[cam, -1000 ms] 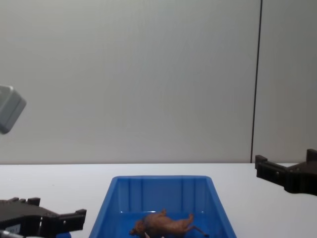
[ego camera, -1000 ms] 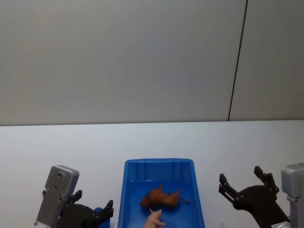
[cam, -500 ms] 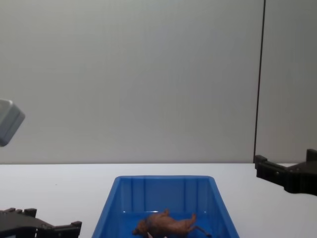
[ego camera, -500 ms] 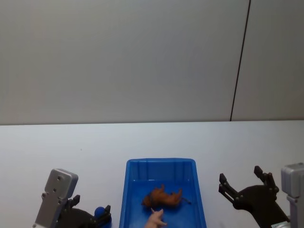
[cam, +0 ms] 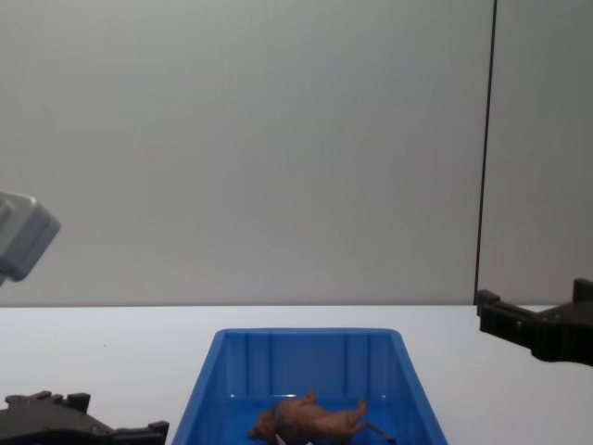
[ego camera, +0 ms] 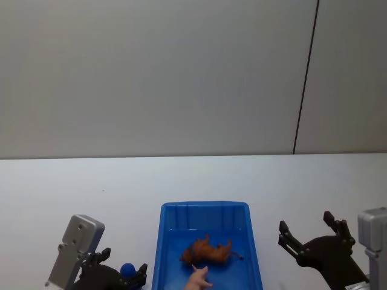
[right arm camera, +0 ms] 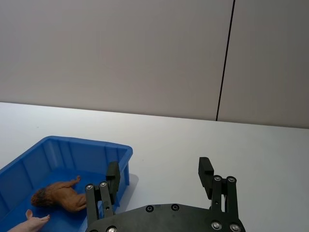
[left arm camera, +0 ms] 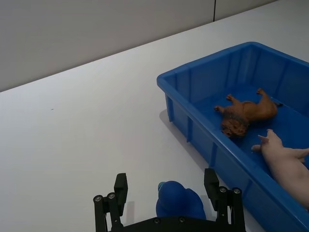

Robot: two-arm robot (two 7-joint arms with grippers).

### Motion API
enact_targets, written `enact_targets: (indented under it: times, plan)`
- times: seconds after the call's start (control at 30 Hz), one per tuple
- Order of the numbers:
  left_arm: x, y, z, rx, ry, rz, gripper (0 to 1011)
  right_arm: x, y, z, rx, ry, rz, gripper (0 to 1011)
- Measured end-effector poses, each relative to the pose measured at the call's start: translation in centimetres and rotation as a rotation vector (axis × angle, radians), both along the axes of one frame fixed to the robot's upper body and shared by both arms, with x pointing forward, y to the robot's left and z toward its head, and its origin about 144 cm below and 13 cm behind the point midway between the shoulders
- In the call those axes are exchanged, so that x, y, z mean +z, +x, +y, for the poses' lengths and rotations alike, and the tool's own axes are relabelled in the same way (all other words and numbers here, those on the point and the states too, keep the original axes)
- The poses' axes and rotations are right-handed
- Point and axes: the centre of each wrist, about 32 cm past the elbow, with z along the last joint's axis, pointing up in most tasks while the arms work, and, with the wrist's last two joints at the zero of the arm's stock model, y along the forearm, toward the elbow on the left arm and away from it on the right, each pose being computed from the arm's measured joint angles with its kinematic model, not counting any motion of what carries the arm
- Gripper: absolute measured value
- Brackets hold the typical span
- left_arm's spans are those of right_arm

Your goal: Pick up the two dolls from the table and place them into the box.

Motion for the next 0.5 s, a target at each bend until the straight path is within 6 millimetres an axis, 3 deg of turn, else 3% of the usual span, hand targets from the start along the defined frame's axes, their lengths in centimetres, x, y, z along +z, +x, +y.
enact_targets:
  times: [0.13,0.2,0.33,0.4,0.5]
  plan:
    - [-0.11,0.26,0.15,-0.016,0.003,0.003,979,0.00,0.00,0.00,0.000,0.000,0.000,1001]
    - [-0.14,0.34,0.20,-0.024,0.004,0.005,894,0.00,0.00,0.00,0.000,0.000,0.000,1001]
    - [-0.24,0.54,0.34,-0.032,0.010,0.014,844,0.00,0.00,0.00,0.000,0.000,0.000,1001]
    - [-0.32,0.64,0.43,-0.036,0.015,0.022,733,0.00,0.00,0.00,0.000,0.000,0.000,1001]
    - [-0.46,0.72,0.53,-0.041,0.020,0.033,654,0.00,0.00,0.00,0.000,0.000,0.000,1001]
